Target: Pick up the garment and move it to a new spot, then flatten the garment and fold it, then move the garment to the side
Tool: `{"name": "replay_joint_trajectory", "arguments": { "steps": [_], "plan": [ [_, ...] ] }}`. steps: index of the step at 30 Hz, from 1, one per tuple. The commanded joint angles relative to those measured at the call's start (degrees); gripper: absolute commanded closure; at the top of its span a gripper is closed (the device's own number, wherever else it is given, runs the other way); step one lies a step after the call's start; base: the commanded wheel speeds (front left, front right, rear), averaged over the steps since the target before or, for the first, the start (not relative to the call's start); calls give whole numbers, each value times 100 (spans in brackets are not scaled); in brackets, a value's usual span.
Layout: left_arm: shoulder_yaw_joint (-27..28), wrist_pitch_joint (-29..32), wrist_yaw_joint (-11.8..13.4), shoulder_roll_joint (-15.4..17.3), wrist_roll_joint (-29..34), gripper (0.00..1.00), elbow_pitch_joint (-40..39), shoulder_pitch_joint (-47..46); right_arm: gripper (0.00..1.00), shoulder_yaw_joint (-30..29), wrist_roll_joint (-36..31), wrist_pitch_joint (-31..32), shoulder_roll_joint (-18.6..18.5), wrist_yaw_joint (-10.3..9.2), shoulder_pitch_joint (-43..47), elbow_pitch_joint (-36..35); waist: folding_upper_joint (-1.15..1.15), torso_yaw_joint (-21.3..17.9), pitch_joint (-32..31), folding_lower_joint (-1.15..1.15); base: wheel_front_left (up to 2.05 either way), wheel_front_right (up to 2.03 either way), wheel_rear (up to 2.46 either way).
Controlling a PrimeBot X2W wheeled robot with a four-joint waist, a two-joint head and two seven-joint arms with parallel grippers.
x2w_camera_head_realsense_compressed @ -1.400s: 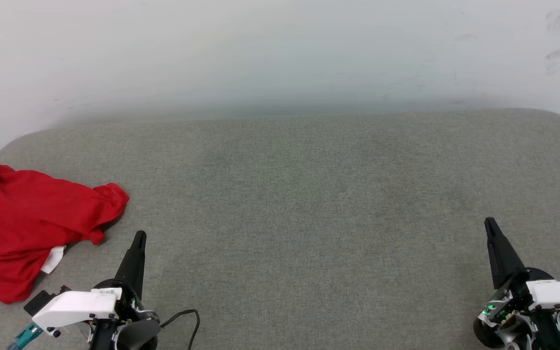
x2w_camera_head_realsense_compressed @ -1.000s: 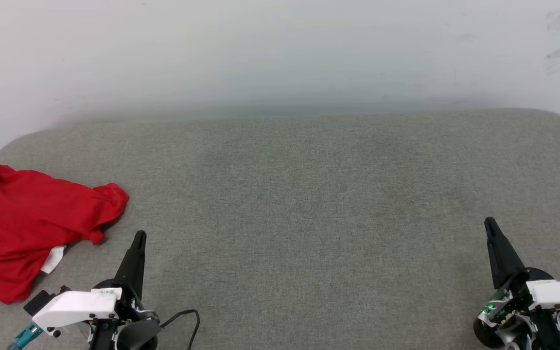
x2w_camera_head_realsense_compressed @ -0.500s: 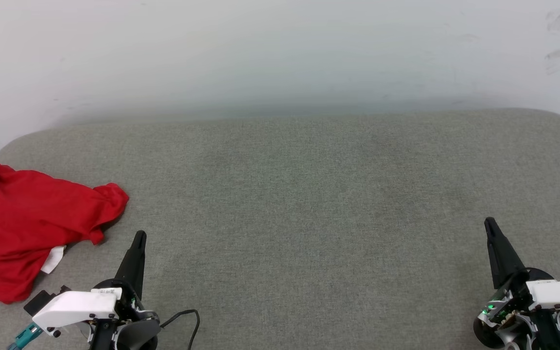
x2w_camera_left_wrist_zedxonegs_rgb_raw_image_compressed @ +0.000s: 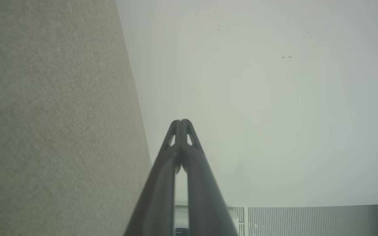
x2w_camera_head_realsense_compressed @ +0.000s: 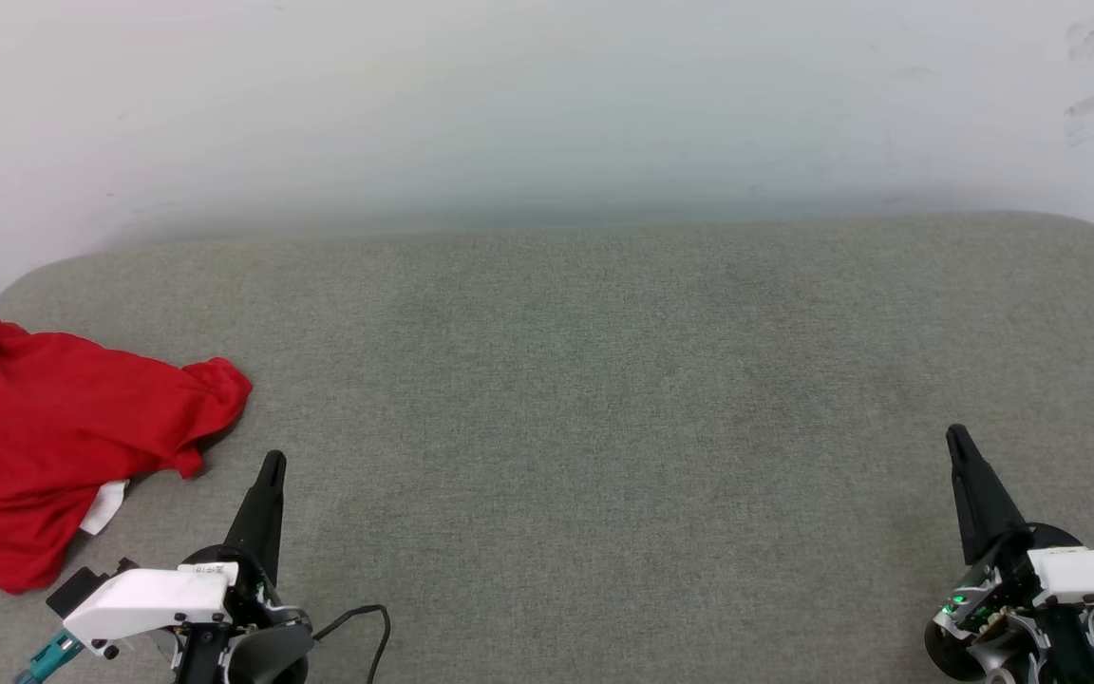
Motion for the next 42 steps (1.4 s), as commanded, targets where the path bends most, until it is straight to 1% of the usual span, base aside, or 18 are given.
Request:
{"name": "replay_joint_trajectory", "arguments": {
  "steps": [1, 8, 9, 12, 16, 20, 23, 27, 35, 42],
  "plan": [
    [10, 7, -15, -5, 7, 100, 5, -51, 100, 3, -25, 4, 23, 0, -57, 4, 0, 0, 0, 0, 0, 0, 0],
    [10, 7, -15, -5, 7, 100, 5, -51, 100, 3, -25, 4, 23, 0, -57, 4, 0, 0, 0, 0, 0, 0, 0],
    [0, 0, 0, 0, 0, 0, 0, 0, 0, 0, 0, 0, 0, 0, 0, 0, 0, 0, 0, 0, 0, 0, 0],
    [-14, -5, 2, -16, 0, 0, 120, 105, 0, 5, 0, -4, 2, -1, 103, 130, 0, 0, 0, 0, 0, 0, 0],
    [-6, -118, 2, -19, 43, 0, 16, 156, 0, 4, -64, -117, 3, -1, 149, 95, 0, -2, 2, 0, 0, 0, 0],
    [65, -234, 10, -17, 274, 0, -51, 194, 0, -49, -307, -234, 3, -1, 176, 25, 0, -6, 5, 0, 0, 0, 0],
    [132, -318, 73, -16, 563, 0, -143, 187, 0, -88, -693, -317, 4, 0, 190, -99, 0, -9, 11, 0, 0, 0, 0],
    [135, -425, 218, -15, 1065, 0, -339, 196, 0, -154, -1091, -424, 4, 0, 207, -213, 0, -13, 16, 0, 0, 0, 0],
    [-36, -625, 545, -13, 2143, 0, -653, 278, 0, -39, -2341, -625, 4, 0, 297, -621, 0, -12, 25, 0, 0, 0, 0],
    [-175, -788, 776, -11, 2978, 0, -812, 369, 0, 114, -3365, -787, 5, 1, 413, -822, 0, -5, 27, 0, 0, 0, 0]
  ]
}}
